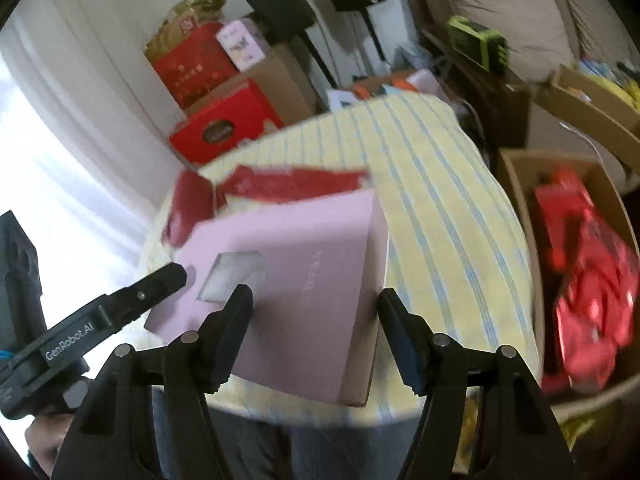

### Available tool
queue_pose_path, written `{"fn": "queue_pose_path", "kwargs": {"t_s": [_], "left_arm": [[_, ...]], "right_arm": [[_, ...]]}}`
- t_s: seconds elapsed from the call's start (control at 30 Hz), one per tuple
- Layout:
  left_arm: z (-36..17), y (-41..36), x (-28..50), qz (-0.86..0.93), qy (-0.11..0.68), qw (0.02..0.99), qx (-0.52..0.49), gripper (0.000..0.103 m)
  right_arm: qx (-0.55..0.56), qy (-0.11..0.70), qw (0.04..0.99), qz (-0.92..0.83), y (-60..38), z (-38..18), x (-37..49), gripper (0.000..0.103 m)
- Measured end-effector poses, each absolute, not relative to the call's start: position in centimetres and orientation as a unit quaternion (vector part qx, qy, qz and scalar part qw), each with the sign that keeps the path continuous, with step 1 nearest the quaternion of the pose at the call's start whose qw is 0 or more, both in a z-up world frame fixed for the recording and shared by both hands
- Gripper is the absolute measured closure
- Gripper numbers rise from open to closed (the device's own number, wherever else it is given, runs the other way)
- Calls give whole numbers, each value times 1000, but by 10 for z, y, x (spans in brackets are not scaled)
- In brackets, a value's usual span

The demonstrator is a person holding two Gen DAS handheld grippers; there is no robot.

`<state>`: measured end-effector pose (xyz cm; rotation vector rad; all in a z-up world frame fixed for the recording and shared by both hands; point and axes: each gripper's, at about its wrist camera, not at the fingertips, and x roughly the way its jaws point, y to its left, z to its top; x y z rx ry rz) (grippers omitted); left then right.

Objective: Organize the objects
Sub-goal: 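Lift the pink box off the table with both grippers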

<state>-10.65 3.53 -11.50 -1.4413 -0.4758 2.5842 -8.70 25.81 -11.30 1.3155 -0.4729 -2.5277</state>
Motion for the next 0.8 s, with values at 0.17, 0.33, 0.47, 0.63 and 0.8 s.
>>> {"fn": "queue_pose_path", "kwargs": {"t_s": [0.17,0.33,0.47,0.63,0.8], "left_arm": [[-124,72,-85,857,-129,88,-490,53],[-128,95,-63,863,-118,102,-481,53],[-139,99,-65,859,-113,108,-488,53],[-147,91,-61,863,-115,130,-474,47],[-157,65,-56,854,-179,119,-473,39]], "right_arm": [[458,-179,97,-865,287,-127,-62,36],[456,-182,81,-867,309,-131,-43,36],[462,-198,85,-860,320,-147,-40,36],[459,-212,103,-857,326,-157,-42,37],[460,-252,110,-844,341,-169,-38,27]]}}
